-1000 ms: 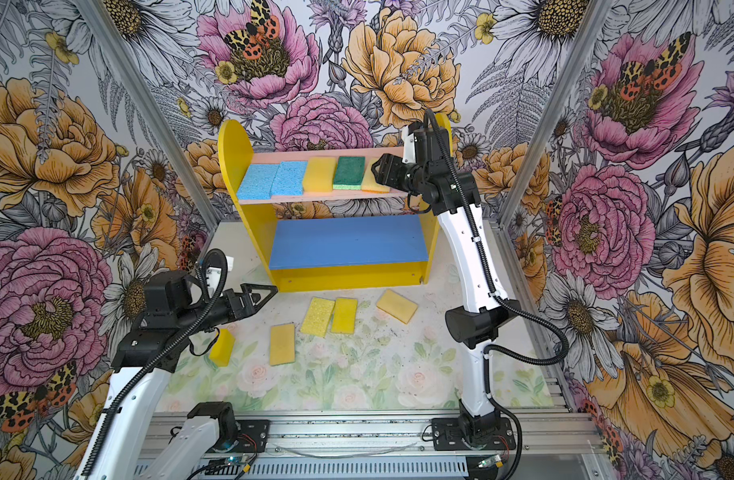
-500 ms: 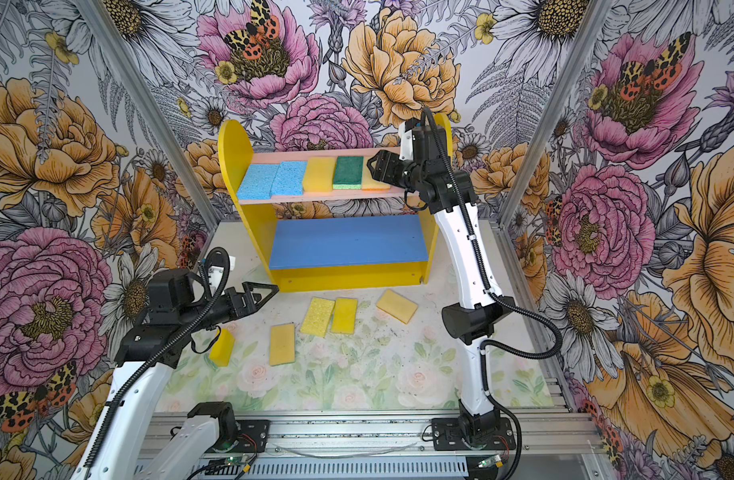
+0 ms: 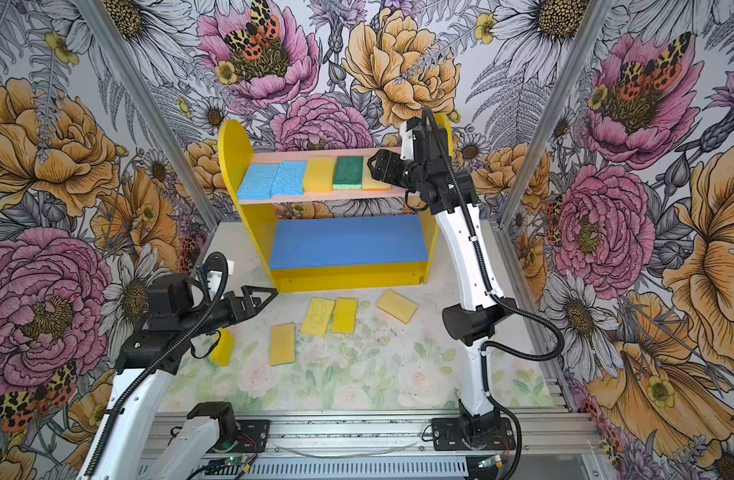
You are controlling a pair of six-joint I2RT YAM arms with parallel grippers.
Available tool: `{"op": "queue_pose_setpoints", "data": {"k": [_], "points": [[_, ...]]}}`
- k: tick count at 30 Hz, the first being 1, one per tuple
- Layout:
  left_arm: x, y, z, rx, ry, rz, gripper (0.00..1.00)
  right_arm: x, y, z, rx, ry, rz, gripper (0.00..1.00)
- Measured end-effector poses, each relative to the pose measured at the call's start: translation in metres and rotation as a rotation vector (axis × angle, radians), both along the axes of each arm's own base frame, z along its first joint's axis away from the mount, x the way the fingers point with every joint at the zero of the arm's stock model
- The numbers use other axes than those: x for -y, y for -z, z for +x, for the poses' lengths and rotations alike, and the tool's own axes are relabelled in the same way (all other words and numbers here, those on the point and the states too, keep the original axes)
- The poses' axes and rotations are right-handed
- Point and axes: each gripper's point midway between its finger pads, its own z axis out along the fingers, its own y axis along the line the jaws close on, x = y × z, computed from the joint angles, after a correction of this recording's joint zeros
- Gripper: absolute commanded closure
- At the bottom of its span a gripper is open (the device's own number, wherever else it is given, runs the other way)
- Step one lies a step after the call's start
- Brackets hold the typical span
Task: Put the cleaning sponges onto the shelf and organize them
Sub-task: 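Lower the pale yellow sponge beside the green sponge with the right gripper, then open the right gripper and move it down toward the table sponges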
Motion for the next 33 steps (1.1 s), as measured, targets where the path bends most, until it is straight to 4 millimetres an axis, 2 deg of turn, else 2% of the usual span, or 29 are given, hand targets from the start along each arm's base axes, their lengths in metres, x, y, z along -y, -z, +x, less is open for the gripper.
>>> {"op": "queue_pose_setpoints", "data": {"k": [4,9,11,13,16,18,22,24,27,29,32,33], "points": [[0.000,0.016,-0.005,-0.037,-0.019,-0.028,0.01,-0.023,-0.022,-0.030,0.049,-0.080,0.001,0.19],[-0.002,0.036,-0.009,-0.068,-0.061,-0.083,0.01,-0.074,-0.053,-0.099,0.113,-0.286,0.026,0.19],[-0.003,0.042,-0.010,-0.078,-0.080,-0.112,0.01,-0.094,-0.057,-0.127,0.116,-0.374,0.033,0.19],[-0.004,0.047,-0.012,-0.085,-0.093,-0.142,0.01,-0.116,-0.052,-0.155,0.103,-0.464,0.024,0.19],[-0.003,0.053,-0.014,-0.100,-0.098,-0.177,0.01,-0.149,-0.023,-0.192,0.043,-0.584,-0.027,0.18],[-0.001,0.056,-0.015,-0.114,-0.095,-0.196,0.01,-0.170,0.012,-0.213,-0.021,-0.647,-0.091,0.17],[-0.001,0.062,-0.016,-0.143,-0.100,-0.213,0.01,-0.191,0.089,-0.242,-0.166,-0.712,-0.230,0.16],[-0.002,0.061,-0.014,-0.139,-0.108,-0.217,0.01,-0.192,0.127,-0.248,-0.237,-0.713,-0.297,0.16],[-0.010,0.061,-0.011,-0.132,-0.145,-0.222,0.01,-0.181,0.168,-0.250,-0.326,-0.680,-0.358,0.16],[-0.016,0.060,-0.008,-0.127,-0.169,-0.224,0.01,-0.175,0.183,-0.254,-0.359,-0.664,-0.363,0.14],[-0.021,0.060,-0.007,-0.120,-0.190,-0.226,0.01,-0.168,0.194,-0.257,-0.381,-0.639,-0.349,0.01],[-0.021,0.060,-0.006,-0.120,-0.192,-0.227,0.01,-0.167,0.195,-0.257,-0.381,-0.628,-0.341,0.01]]}}
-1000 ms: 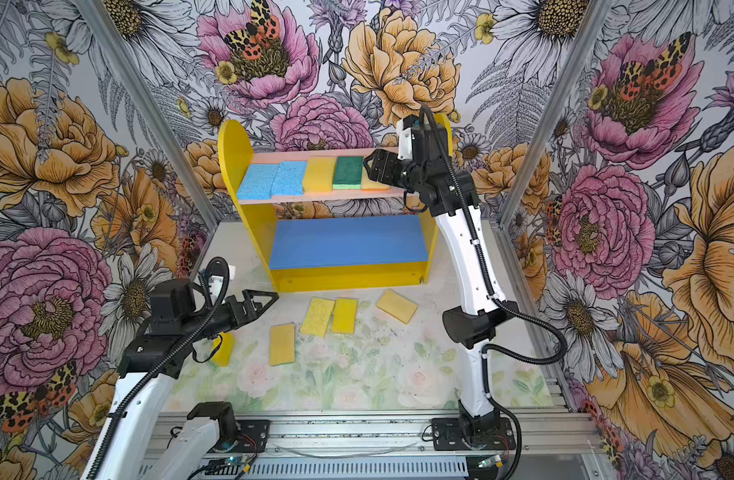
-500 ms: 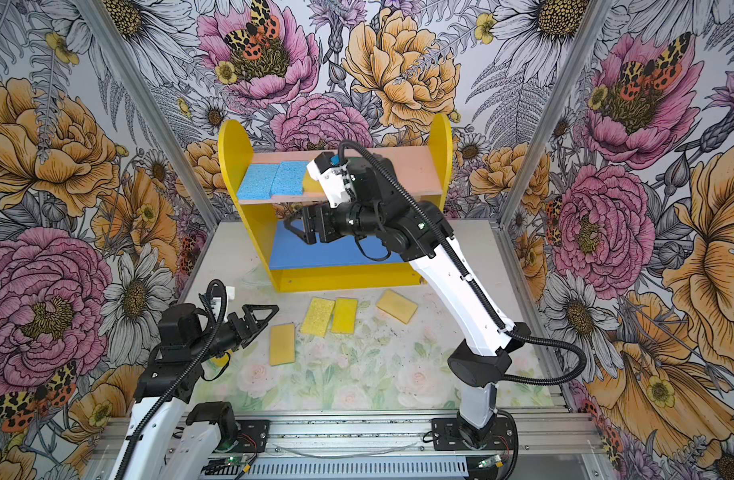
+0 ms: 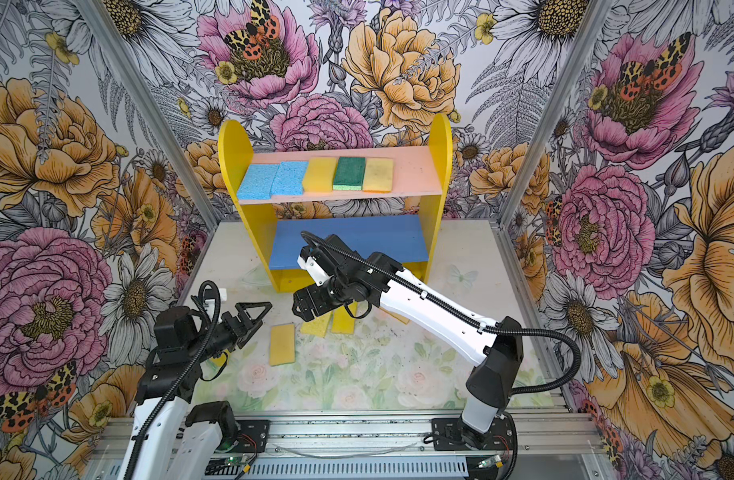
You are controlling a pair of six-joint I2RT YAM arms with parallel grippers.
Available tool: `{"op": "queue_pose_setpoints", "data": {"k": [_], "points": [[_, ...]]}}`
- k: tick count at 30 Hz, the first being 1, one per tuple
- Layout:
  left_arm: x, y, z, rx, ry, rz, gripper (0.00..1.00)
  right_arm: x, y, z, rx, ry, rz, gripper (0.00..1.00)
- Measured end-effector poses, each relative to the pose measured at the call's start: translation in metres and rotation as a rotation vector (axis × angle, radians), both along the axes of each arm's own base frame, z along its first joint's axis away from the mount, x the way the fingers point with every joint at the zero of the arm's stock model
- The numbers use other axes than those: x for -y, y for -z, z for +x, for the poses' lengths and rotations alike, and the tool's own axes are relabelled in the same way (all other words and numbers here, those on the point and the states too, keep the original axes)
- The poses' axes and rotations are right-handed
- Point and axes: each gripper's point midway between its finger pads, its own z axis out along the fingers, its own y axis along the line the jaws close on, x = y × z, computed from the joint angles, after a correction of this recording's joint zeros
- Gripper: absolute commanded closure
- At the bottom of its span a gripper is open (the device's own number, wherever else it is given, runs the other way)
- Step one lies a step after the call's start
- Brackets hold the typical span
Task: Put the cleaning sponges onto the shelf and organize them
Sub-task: 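Open the right gripper and move it down toward the table sponges, then grasp the bright yellow sponge nearest the shelf with the right gripper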
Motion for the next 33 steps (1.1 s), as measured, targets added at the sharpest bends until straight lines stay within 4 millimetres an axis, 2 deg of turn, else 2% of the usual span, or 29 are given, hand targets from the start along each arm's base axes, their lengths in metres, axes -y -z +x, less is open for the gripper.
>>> {"op": "queue_pose_setpoints", "data": {"k": [8,16,21,27,30,33], "points": [[-0.003,0.004,0.000,-0.012,-0.010,-0.011,0.01,-0.002,0.033,0.000,-0.030,0.078,-0.001,0.01],[-0.002,0.008,0.002,-0.036,0.000,-0.025,0.01,-0.003,0.058,0.006,-0.040,0.143,-0.005,0.01],[-0.002,0.010,0.002,-0.045,0.003,-0.031,0.01,-0.006,0.066,0.011,-0.043,0.165,-0.002,0.01],[-0.001,0.021,0.008,-0.102,0.014,-0.048,0.01,-0.008,0.075,0.014,-0.050,0.189,0.006,0.01],[-0.001,0.022,0.009,-0.110,0.018,-0.051,0.01,-0.006,0.085,0.015,-0.049,0.208,-0.003,0.01],[0.000,0.021,0.008,-0.101,0.022,-0.051,0.01,0.005,0.101,0.012,-0.058,0.233,-0.033,0.00]]}}
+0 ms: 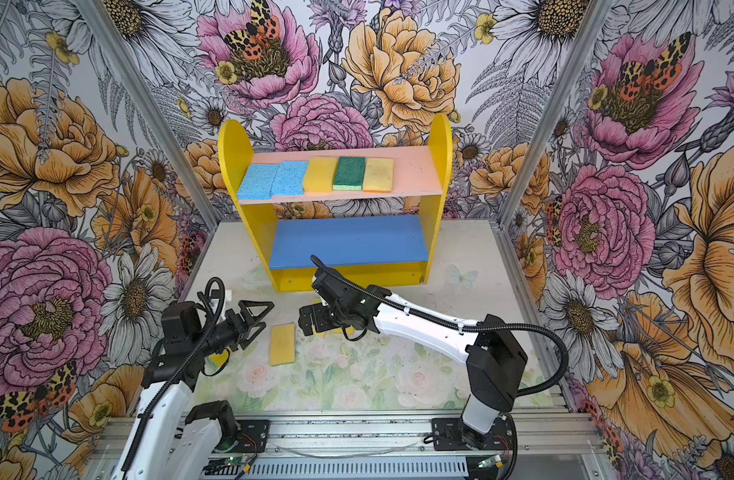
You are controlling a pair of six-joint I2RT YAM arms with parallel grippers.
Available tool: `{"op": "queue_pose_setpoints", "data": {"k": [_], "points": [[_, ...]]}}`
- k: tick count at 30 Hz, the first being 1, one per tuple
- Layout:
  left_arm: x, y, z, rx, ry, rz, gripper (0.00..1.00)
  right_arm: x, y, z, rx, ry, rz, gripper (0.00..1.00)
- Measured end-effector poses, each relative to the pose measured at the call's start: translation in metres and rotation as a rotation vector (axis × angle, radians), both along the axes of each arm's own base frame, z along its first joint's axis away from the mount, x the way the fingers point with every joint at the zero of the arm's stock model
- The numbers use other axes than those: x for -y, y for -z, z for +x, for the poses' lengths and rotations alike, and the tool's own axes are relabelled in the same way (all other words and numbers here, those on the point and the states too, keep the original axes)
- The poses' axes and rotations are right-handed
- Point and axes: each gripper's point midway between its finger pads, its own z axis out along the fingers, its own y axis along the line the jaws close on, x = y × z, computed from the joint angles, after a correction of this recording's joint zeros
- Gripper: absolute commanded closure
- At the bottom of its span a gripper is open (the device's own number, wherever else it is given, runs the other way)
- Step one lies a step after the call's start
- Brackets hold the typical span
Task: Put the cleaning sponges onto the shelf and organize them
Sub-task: 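Grasp the bright yellow sponge nearest the shelf with the right gripper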
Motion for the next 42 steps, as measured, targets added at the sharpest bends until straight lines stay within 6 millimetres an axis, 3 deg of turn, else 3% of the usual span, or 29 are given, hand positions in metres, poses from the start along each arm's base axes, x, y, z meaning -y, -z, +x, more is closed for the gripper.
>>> {"op": "queue_pose_setpoints", "data": {"k": [6,13,20,23,29,34,42], "points": [[0.001,0.003,0.001,-0.014,0.008,-0.005,0.01,0.029,0.022,-0.001,-0.021,0.060,-0.051,0.01],[0.005,0.002,-0.001,-0.009,0.026,-0.005,0.01,0.055,0.041,0.019,-0.035,0.173,-0.032,0.02],[0.015,-0.004,-0.008,0.019,0.061,-0.001,0.01,0.063,0.071,0.037,-0.070,0.243,0.023,0.18],[0.019,-0.003,-0.009,0.016,0.073,0.004,0.01,0.063,0.091,0.041,-0.098,0.260,0.034,0.29],[0.027,0.005,-0.011,-0.008,0.095,0.024,0.01,0.069,0.119,0.053,-0.136,0.311,0.047,0.40],[0.029,0.009,-0.010,-0.019,0.097,0.035,0.01,0.074,0.130,0.059,-0.148,0.349,0.064,0.49],[0.027,0.010,-0.009,-0.020,0.083,0.045,0.01,0.064,0.136,0.073,-0.138,0.350,0.088,0.66]]}}
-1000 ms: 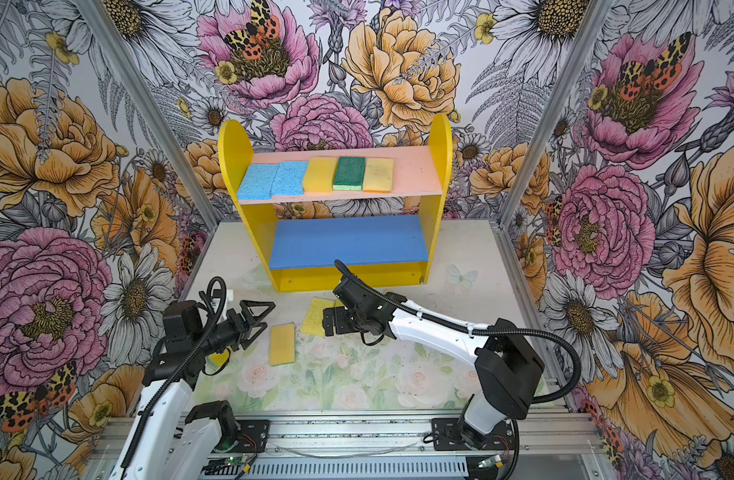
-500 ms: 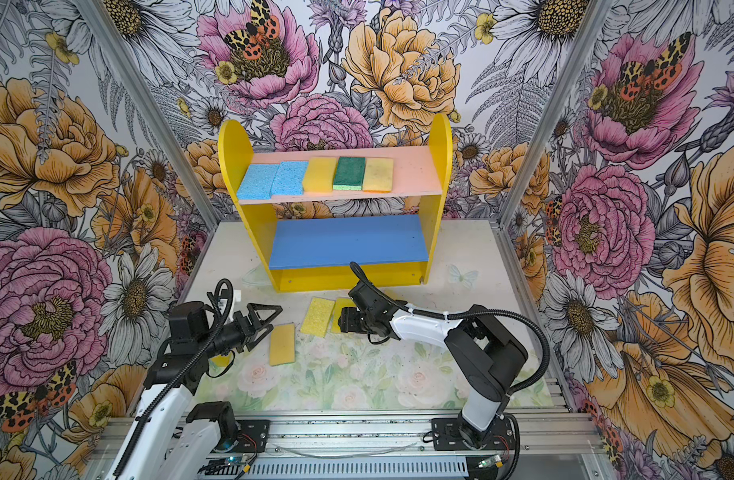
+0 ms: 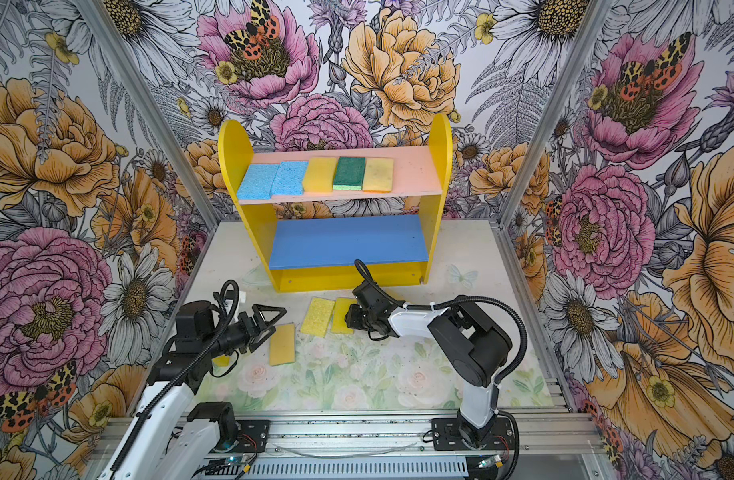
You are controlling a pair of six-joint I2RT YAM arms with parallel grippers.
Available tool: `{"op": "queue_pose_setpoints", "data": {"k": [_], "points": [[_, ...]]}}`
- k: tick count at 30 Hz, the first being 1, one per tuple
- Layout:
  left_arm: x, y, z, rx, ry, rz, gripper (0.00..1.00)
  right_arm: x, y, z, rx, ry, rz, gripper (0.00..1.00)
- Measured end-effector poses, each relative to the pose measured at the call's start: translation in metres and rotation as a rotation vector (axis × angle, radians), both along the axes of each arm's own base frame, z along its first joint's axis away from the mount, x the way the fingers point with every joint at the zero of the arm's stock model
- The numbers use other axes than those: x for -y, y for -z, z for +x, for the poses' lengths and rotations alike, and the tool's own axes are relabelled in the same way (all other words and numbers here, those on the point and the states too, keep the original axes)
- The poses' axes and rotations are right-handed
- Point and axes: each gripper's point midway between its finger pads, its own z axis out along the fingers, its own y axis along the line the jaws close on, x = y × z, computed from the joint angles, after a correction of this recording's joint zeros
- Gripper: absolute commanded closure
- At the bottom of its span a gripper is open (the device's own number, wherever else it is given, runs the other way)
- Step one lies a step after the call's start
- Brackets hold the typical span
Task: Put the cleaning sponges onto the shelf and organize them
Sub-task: 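Grasp the bright yellow sponge nearest the shelf with the right gripper, then lift the bright yellow sponge upright with the right gripper beside the left gripper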
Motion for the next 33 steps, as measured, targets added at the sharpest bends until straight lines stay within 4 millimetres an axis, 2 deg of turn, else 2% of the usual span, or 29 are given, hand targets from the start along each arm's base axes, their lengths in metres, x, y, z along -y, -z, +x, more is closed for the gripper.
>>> {"op": "queue_pose_setpoints", "data": {"k": [7,13,24,33], "points": [[-0.001,0.005,0.002,-0.023,-0.003,0.003,0.01,-0.004,0.001,0.002,-0.003,-0.005,0.006,0.86],[-0.001,0.000,0.000,0.009,-0.009,0.006,0.01,-0.004,-0.001,0.003,-0.001,-0.002,0.007,1.00],[-0.002,-0.001,0.000,0.015,-0.015,0.011,0.01,0.008,-0.022,-0.013,0.005,-0.019,0.008,1.00],[0.004,0.003,0.001,0.017,0.006,0.018,0.01,-0.002,-0.058,-0.030,0.030,-0.126,0.084,1.00]]}}
